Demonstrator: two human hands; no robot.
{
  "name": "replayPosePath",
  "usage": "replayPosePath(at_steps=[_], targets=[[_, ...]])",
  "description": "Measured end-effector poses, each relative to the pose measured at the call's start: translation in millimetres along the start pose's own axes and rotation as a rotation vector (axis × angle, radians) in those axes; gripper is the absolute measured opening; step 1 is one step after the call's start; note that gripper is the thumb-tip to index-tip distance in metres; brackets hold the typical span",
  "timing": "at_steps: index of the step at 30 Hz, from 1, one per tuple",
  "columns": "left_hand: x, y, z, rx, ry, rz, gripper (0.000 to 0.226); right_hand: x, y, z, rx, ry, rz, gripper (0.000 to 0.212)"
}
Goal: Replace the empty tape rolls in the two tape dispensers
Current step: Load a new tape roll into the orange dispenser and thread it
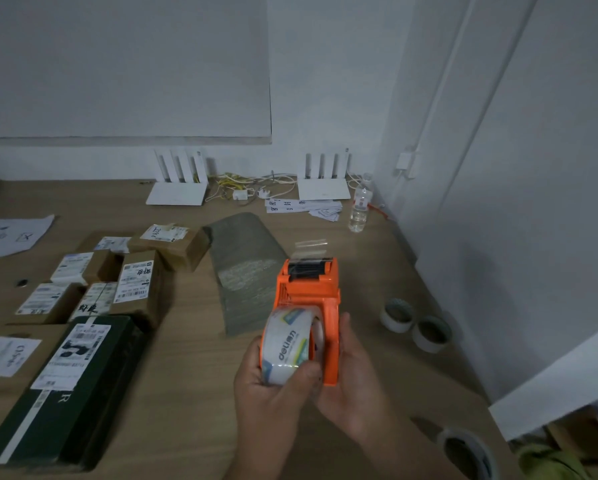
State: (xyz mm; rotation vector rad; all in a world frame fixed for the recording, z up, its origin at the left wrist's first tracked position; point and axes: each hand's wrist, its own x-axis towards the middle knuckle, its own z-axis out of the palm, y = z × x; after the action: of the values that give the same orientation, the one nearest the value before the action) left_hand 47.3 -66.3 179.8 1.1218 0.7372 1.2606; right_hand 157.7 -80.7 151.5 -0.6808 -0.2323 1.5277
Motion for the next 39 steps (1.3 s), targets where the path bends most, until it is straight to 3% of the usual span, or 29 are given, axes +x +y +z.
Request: replayPosePath(at_steps=[5,8,10,15,18,22,25,29,33,39], targets=[[4,-13,-9,0.067,-0.053,-0.028,0.047,6,6,-14,-0.016,0.048,-0.048,0.076],[10,-22,-17,0.115,-0.091,-0.072,0.053,3,10,-21,-0.105,0.105,-0.100,0.062],[13,-28,-23,0.167,-0.115,-0.115,0.049,3,10,-23,-0.219,0.135,-0.135,0.048],[15,-54,-43,0.364,-0.136,-0.216,0.045,5,14,-40,-0.592,0.362,-0.184,0.043],[18,-72,-51,0.378,-0.112,-0.294,0.019,6,14,-44,-0.797,0.407,-0.168,0.042],[21,-98,-62,0.419,-0.116,-0.463,0.030,15,18,-60,-0.954,0.447,-0.113,0.037],[24,-118,-73,0.527,-0.184,-0.527,0.032,23,30,-74,-1.017,0.518,-0.096,0.062],[33,-154,-91,0.735,-0.241,-0.619,0.055,39,48,-95,-1.146,0.524,-0.024,0.038],[43,-176,-102,0.848,-0.253,-0.639,0.067,56,67,-113,-1.297,0.513,0.071,0.042],[51,-173,-97,1.049,-0.302,-0.608,0.059,81,96,-130,-1.317,0.595,0.200,0.053]])
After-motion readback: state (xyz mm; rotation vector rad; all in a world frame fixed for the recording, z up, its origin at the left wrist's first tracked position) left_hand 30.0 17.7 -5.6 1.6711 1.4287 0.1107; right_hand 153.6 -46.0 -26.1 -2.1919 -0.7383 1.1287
